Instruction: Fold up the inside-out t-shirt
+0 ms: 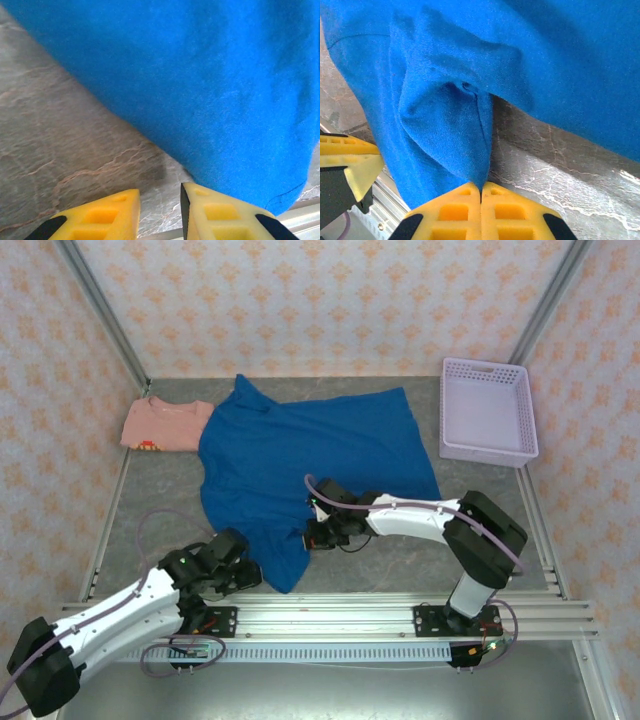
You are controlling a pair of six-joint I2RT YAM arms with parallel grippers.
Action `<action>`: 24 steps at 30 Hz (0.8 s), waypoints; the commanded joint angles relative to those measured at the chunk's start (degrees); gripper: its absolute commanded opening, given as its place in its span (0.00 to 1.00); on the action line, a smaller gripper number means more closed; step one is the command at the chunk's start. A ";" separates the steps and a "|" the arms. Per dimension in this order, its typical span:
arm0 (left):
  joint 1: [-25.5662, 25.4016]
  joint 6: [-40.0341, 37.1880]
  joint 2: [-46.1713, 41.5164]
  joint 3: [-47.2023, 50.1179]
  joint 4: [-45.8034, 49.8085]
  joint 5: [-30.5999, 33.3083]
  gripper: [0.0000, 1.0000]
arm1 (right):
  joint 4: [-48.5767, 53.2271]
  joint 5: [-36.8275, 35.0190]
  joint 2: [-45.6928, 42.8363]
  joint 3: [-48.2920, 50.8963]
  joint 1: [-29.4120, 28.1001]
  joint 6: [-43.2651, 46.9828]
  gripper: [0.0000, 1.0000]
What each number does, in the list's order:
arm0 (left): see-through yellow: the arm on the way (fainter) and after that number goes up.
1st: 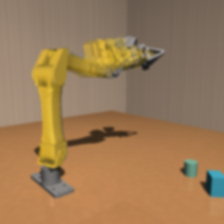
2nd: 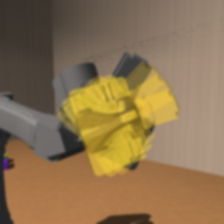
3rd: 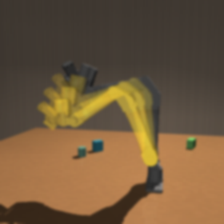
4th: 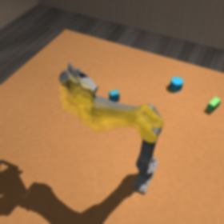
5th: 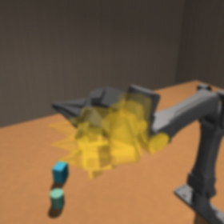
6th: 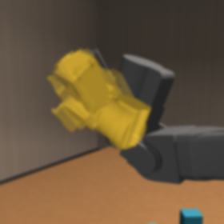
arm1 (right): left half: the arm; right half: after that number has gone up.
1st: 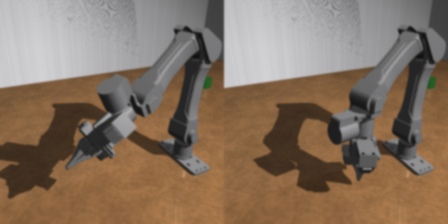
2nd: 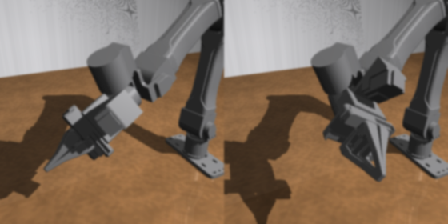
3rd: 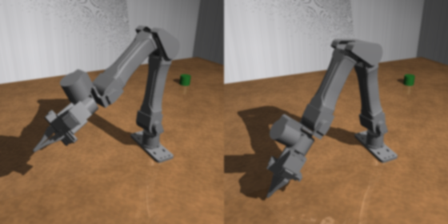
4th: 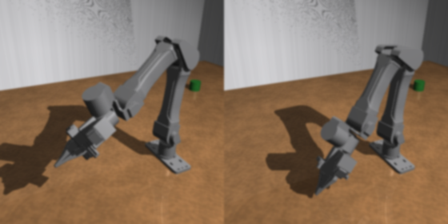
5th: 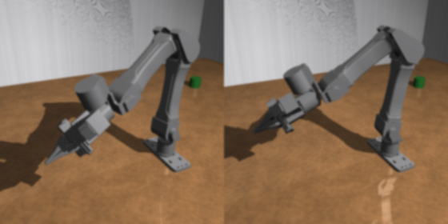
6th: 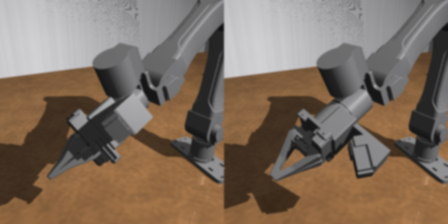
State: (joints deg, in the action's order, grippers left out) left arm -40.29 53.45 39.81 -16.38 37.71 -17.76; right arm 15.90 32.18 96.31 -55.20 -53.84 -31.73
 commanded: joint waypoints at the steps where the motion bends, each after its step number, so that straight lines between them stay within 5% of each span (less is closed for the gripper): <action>1: -0.39 -3.20 0.43 0.29 -4.47 -0.34 0.28 | 1.74 0.29 1.13 -1.12 -0.02 -0.09 0.00; 14: -0.40 -7.59 6.29 -1.02 -8.43 -1.76 0.28 | 1.68 0.73 6.78 -2.10 -2.95 0.88 0.02; 24: -0.36 -4.86 0.84 -2.82 -2.61 -0.31 0.37 | 2.50 -1.10 5.91 -2.37 -3.30 0.91 0.02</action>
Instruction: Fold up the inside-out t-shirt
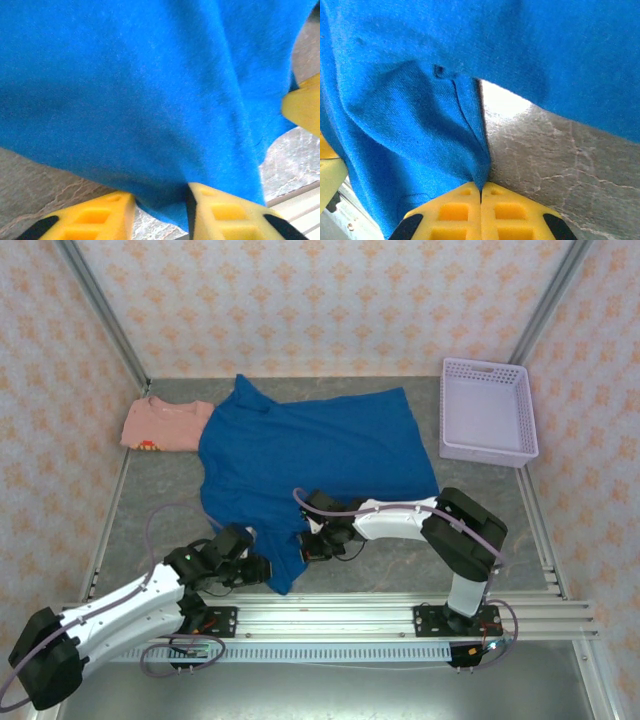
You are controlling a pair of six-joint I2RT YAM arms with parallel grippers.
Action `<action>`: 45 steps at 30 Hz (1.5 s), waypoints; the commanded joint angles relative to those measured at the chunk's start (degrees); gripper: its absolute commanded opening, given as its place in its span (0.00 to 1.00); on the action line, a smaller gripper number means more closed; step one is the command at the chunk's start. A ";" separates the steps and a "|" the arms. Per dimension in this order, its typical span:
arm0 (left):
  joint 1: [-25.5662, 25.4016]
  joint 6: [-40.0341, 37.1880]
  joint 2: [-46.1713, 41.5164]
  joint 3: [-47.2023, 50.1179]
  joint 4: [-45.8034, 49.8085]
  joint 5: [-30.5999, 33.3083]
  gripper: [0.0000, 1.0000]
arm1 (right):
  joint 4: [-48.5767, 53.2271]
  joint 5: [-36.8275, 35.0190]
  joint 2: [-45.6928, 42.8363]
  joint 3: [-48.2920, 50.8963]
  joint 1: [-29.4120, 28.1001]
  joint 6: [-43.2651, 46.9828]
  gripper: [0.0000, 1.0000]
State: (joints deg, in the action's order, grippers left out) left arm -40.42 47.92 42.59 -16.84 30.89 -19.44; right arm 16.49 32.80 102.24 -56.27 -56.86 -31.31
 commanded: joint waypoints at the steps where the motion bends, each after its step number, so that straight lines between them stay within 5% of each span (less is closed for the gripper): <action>1: -0.24 0.57 -3.13 -3.40 6.57 3.13 0.40 | 2.19 -2.05 -0.22 -1.43 -0.26 0.55 0.03; 14: -0.74 -2.19 -7.69 -6.99 6.48 4.99 0.54 | -9.24 8.24 -12.58 4.49 3.46 -3.76 0.00; 30: -7.23 -10.06 -7.66 -4.94 -7.48 11.91 0.60 | -25.89 12.16 -5.45 4.58 8.10 -26.21 0.00; 45: -19.81 -14.95 16.04 -15.58 -3.56 31.13 0.74 | -33.72 13.70 1.63 1.95 8.50 -35.91 0.00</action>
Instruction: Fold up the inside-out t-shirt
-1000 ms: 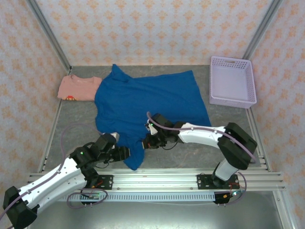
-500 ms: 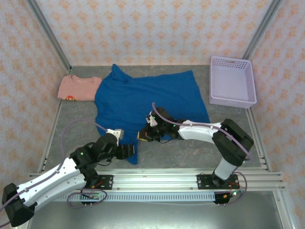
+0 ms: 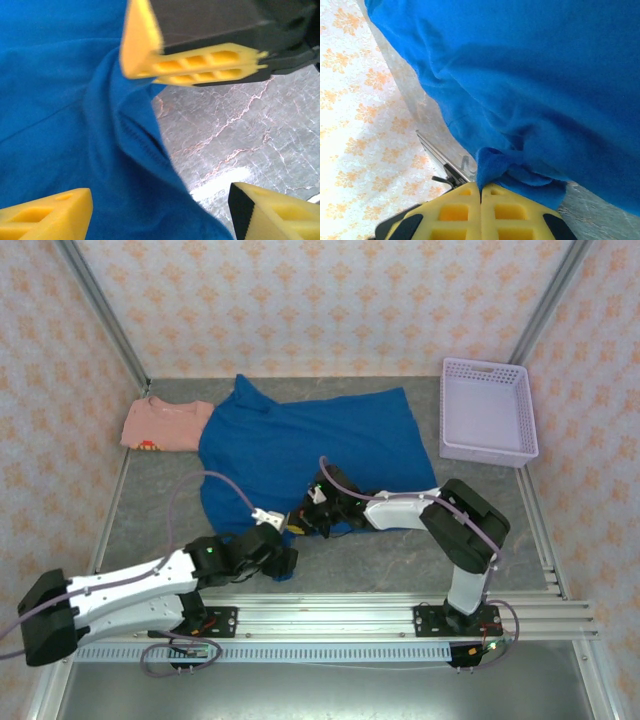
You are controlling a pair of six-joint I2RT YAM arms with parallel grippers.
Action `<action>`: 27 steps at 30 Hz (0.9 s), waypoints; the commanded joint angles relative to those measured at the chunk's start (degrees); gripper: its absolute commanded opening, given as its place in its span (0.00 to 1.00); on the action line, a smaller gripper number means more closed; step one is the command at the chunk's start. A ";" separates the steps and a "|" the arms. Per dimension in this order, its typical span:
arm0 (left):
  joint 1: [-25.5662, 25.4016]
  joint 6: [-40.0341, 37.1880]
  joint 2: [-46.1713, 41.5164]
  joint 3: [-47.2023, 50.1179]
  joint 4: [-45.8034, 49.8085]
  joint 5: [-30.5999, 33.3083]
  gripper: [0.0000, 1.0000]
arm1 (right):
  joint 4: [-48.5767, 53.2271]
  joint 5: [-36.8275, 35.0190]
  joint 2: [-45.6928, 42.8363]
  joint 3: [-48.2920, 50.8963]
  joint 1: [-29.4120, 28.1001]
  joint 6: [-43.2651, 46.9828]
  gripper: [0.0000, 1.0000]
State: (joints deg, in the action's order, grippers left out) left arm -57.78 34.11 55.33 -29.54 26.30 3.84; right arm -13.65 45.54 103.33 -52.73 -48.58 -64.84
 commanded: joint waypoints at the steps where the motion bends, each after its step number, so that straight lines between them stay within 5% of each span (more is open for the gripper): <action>1: -3.58 -0.82 5.03 -3.59 0.95 8.86 0.74 | -4.20 0.96 0.68 -1.47 0.27 -2.72 0.00; 5: -6.10 1.37 10.42 -5.57 1.93 12.91 0.71 | -6.00 1.04 0.91 -0.87 0.64 -4.10 0.00; 9: -6.62 3.10 12.79 -7.21 7.41 15.62 0.55 | -5.96 1.24 0.62 -0.71 1.11 -3.98 0.00; 16: -6.34 8.94 5.73 -3.56 16.78 17.13 0.31 | -3.28 1.27 0.03 -0.93 1.73 -2.04 0.00; 27: -2.77 12.82 -1.18 -0.87 20.46 14.62 0.10 | 2.43 1.05 0.14 -3.29 1.82 1.92 0.00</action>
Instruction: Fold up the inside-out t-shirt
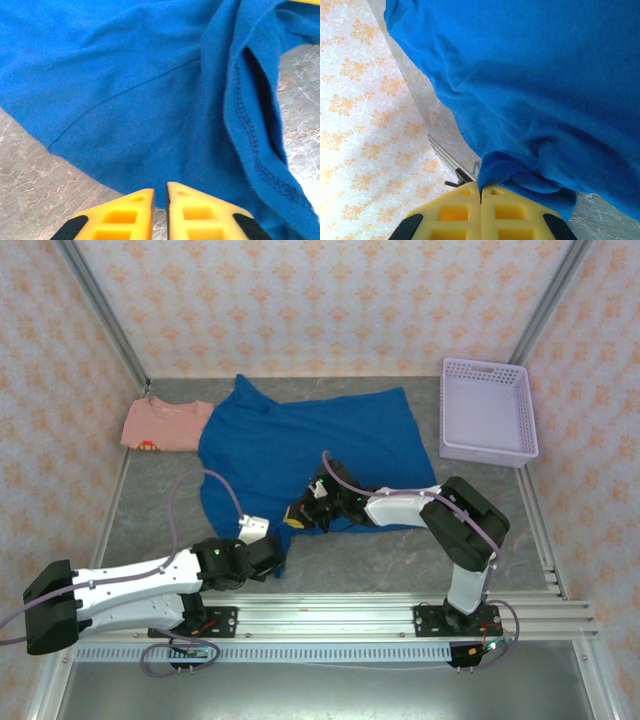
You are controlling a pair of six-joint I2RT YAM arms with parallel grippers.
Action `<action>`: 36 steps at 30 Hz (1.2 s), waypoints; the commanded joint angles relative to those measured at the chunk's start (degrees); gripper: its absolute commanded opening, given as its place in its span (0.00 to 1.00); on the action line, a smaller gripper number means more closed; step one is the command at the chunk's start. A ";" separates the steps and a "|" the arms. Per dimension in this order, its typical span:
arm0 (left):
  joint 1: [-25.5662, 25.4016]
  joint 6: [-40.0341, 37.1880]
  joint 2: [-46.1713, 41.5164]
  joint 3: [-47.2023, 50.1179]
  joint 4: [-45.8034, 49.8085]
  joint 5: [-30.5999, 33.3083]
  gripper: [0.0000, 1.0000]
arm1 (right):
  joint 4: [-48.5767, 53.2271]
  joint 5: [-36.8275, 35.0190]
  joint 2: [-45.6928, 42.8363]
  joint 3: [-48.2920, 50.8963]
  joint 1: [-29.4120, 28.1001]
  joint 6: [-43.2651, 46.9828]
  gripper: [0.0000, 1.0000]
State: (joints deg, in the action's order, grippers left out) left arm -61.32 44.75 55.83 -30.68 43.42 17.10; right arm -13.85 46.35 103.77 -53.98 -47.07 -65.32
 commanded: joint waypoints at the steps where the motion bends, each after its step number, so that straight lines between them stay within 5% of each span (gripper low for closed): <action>1: 1.05 2.14 -2.50 0.11 3.66 1.10 0.08 | 3.77 0.12 -0.53 -2.46 0.31 3.16 0.00; 5: 1.60 0.56 -7.92 0.92 -0.57 -4.42 0.11 | 6.07 -0.25 -0.66 -3.07 0.31 4.80 0.00; 9: 0.78 -1.21 -10.86 2.88 -10.16 -13.38 0.28 | 5.85 0.04 0.01 -3.37 0.31 4.77 0.00; 14: -2.95 -3.89 -3.35 -0.20 -11.59 -13.45 0.46 | 6.06 0.33 0.65 -3.90 0.36 5.07 0.00; 18: -5.29 -4.74 3.81 -2.08 -12.66 -12.24 0.50 | 6.39 0.37 0.57 -3.77 0.40 5.38 0.00; 20: -5.30 -4.70 6.65 -2.28 -12.27 -10.13 0.48 | 6.30 0.33 0.60 -3.59 0.40 5.38 0.00; 27: -5.32 -2.09 7.41 -2.10 -9.23 -4.90 0.18 | 6.96 0.42 0.23 -3.33 0.57 5.71 0.00; 36: 0.30 9.74 -5.03 0.26 7.01 -3.40 0.05 | 10.23 0.24 0.18 -4.11 1.86 7.87 0.00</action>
State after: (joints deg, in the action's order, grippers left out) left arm -63.55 49.12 54.11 -31.42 42.46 11.27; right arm -6.09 46.35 103.79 -56.40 -45.69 -59.24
